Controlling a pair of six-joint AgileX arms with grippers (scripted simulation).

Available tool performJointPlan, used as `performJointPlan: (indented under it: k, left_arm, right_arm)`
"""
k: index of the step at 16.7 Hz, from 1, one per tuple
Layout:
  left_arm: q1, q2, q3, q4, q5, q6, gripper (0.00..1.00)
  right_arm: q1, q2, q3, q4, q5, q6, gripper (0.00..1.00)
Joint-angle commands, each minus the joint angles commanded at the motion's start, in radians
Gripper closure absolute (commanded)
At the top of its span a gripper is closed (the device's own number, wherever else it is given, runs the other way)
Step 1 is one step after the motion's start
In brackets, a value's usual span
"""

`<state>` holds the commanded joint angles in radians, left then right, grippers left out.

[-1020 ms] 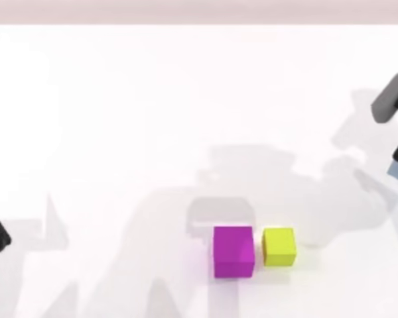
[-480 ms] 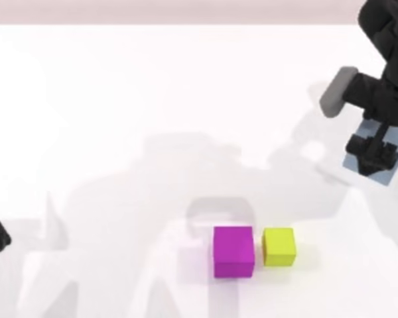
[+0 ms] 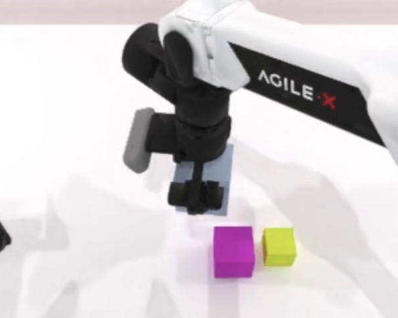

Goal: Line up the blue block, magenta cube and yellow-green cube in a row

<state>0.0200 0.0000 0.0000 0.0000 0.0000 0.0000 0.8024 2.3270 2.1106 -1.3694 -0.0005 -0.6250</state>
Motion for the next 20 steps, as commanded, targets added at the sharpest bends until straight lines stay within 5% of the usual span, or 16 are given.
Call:
performJointPlan:
  k: [5,12,20]
  left_arm:
    - [0.000,0.000,0.000,0.000,0.000,0.000,0.00]
    - [0.000,0.000,0.000,0.000,0.000,0.000,0.00]
    - [0.000,0.000,0.000,0.000,0.000,0.000,0.00]
  right_arm:
    - [0.186,0.091,0.181,-0.071,0.004,0.060,1.00]
    - [0.188,0.087,0.167,-0.055,0.003,0.064,1.00]
    - [0.192,0.092,-0.093,0.203,0.004,0.063,1.00]
